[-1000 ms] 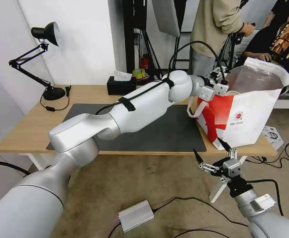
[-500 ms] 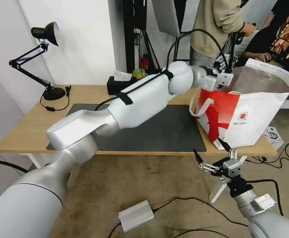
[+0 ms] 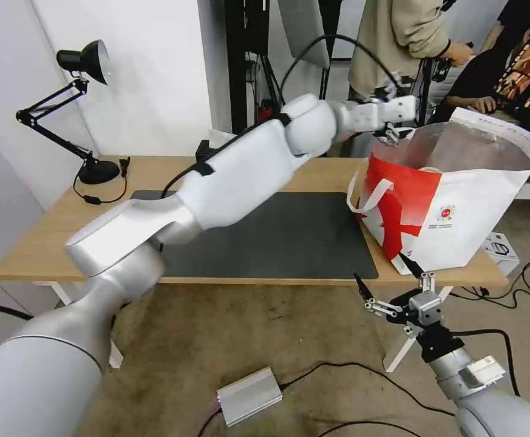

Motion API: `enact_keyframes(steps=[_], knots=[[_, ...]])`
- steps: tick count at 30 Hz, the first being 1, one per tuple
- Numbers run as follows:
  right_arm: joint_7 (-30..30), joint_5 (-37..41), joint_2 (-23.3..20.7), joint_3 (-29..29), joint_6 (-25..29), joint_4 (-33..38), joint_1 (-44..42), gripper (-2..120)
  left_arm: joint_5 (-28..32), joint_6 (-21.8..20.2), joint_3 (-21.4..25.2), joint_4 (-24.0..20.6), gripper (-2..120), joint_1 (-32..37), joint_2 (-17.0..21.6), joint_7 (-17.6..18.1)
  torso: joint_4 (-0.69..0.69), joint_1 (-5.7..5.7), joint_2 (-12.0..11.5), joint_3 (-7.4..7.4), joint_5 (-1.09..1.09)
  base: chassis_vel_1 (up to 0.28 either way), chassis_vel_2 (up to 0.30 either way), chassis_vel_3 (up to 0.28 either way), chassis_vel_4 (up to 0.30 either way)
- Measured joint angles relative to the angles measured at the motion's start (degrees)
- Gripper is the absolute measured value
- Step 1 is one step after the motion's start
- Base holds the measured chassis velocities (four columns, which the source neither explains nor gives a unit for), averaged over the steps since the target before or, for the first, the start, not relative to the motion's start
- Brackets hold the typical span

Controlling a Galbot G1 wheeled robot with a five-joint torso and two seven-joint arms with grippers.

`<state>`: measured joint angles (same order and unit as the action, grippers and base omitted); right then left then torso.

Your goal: Pick up the trash from the table and place it into the takeout bag.

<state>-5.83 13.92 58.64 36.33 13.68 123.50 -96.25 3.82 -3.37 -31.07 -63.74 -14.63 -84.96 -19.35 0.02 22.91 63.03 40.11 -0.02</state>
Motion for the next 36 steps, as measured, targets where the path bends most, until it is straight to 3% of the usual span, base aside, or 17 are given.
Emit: enact_keyframes(steps=[9,13,17,23,27,36], knots=[[0.0,0.0,0.0,0.0,0.0,0.0,0.0,100,8.84,-2.29,3.7,-5.6,100,3.01,3.4,2.73,-0.04,0.0,0.0,-0.01,0.01,0.0,0.0,0.0,0.0],[0.0,0.0,0.0,0.0,0.0,0.0,0.0,100,15.39,-4.19,5.64,-11.13,100,5.99,7.36,6.53,-0.01,0.0,0.0,0.0,0.0,0.0,0.0,0.0,0.0],[0.0,0.0,0.0,0.0,0.0,0.0,0.0,100,18.01,-4.58,8.1,-14.8,100,8.62,10.21,8.68,-0.03,0.0,0.0,0.0,0.01,0.0,0.0,0.0,0.0],[0.0,0.0,0.0,0.0,0.0,0.0,0.0,100,20.45,-4.59,10.64,-19.51,100,11.88,14.27,10.74,-0.01,0.0,0.0,0.0,0.0,0.0,0.0,0.0,0.0],[0.0,0.0,0.0,0.0,0.0,0.0,0.0,100,22.38,-4.48,13.87,-25.04,100,16.79,17.95,13.5,-0.02,0.0,0.0,0.0,0.0,0.0,0.0,0.0,0.0],[0.0,0.0,-0.01,0.0,0.0,0.0,0.0,100,23.26,-3.97,21.11,-31.64,100,24.54,21.67,14.58,-0.02,0.0,0.0,0.0,0.01,0.0,0.0,0.0,0.0]])
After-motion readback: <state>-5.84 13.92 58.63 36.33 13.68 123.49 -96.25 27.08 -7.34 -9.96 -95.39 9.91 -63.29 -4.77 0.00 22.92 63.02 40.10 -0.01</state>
